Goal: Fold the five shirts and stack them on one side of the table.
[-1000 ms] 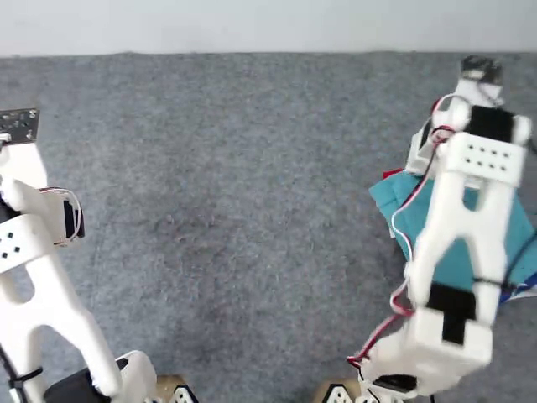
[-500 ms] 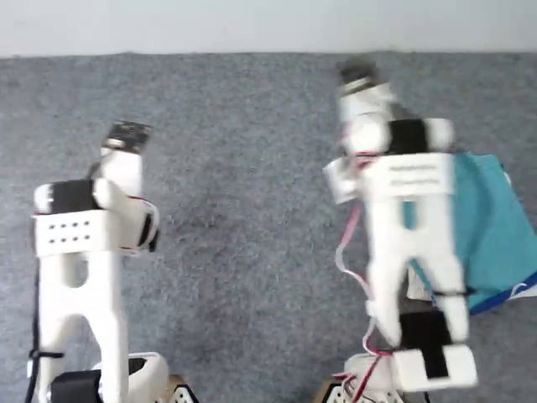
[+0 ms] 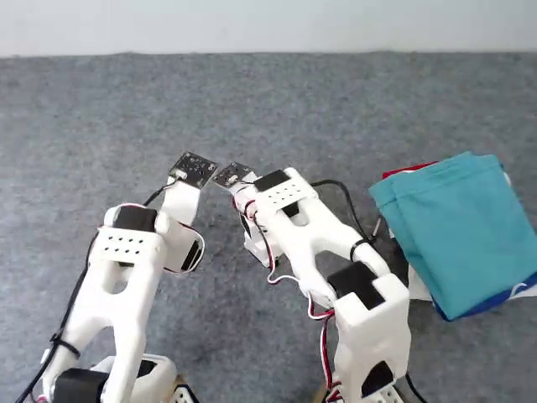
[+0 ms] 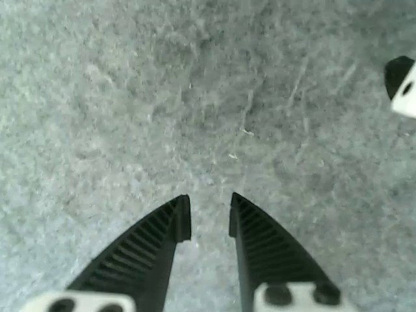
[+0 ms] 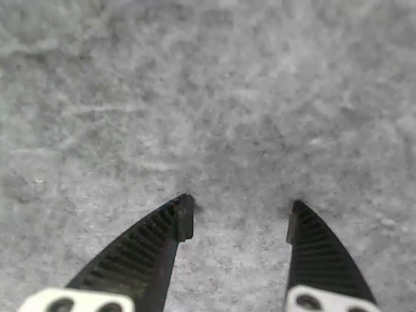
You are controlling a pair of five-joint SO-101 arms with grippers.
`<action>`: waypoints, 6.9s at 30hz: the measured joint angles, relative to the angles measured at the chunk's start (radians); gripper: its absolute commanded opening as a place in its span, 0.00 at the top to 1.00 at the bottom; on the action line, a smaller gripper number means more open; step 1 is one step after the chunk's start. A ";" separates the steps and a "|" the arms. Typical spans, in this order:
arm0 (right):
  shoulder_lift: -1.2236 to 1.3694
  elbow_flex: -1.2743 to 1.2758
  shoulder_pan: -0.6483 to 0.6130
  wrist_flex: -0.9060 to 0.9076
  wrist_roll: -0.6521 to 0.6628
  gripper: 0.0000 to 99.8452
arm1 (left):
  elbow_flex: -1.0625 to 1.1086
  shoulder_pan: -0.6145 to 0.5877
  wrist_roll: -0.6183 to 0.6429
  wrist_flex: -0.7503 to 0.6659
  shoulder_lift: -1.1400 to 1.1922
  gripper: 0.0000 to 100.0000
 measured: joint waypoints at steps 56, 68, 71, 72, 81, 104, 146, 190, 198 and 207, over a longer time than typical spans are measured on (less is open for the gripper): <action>0.253 -0.287 0.342 0.408 0.012 0.77 | 0.384 0.005 0.002 -0.436 -0.023 0.89; 0.255 -0.299 0.365 0.399 0.012 0.88 | 0.384 0.005 0.002 -0.433 -0.023 0.89; 0.255 -0.299 0.387 0.370 0.011 0.90 | 0.385 0.005 0.002 -0.414 -0.025 0.89; 0.255 -0.299 0.393 0.365 0.009 0.90 | 0.390 0.005 0.002 -0.405 -0.026 0.89; 0.255 -0.298 0.402 0.362 0.009 0.90 | 0.394 0.005 0.002 -0.393 -0.028 0.89; 0.255 -0.298 0.402 0.361 0.009 0.90 | 0.394 0.005 0.002 -0.391 -0.028 0.89; 0.255 -0.298 0.402 0.361 0.009 0.90 | 0.394 0.006 0.002 -0.391 -0.028 0.89; 0.255 -0.298 0.402 0.361 0.009 0.90 | 0.394 0.006 0.002 -0.391 -0.028 0.89; 0.255 -0.298 0.402 0.361 0.009 0.90 | 0.394 0.006 0.002 -0.391 -0.028 0.89; 0.255 -0.298 0.402 0.361 0.009 0.90 | 0.394 0.006 0.002 -0.391 -0.028 0.89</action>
